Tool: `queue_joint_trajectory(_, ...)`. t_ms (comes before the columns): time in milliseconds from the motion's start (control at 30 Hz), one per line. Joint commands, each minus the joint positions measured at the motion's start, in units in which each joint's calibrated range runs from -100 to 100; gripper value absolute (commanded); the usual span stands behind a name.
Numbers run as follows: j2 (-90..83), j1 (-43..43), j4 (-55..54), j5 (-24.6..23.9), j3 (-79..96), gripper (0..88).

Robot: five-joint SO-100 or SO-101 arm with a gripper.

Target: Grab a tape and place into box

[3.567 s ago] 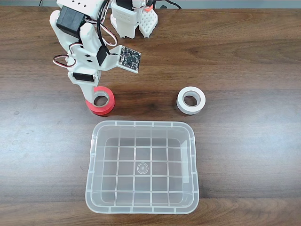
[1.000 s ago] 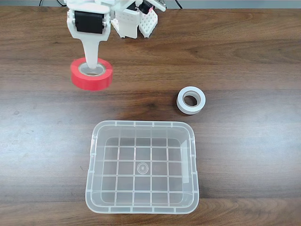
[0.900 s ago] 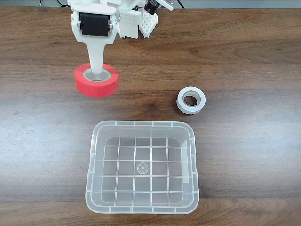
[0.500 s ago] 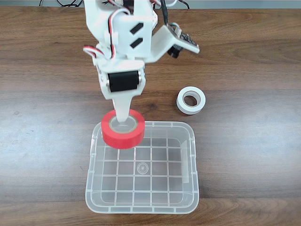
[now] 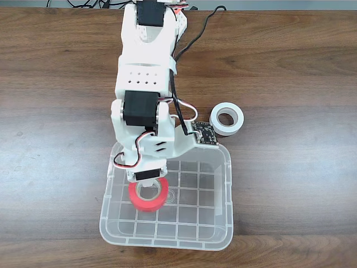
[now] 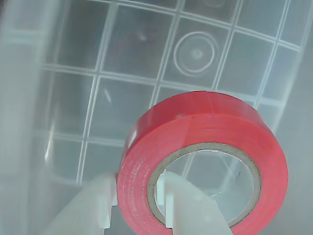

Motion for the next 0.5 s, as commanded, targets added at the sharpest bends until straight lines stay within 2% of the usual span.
queue_joint_trajectory(0,1.44,0.01,-2.58,-0.16,-5.15,1.3)
queue_joint_trajectory(233,3.05,0.01,-3.01,-0.05,-5.15,3.5)
queue_joint_trajectory(367,2.24,0.16,-3.01,-0.05,-5.15,16.7)
queue_joint_trajectory(467,1.84,0.23,-2.33,0.00,-7.17,21.5)
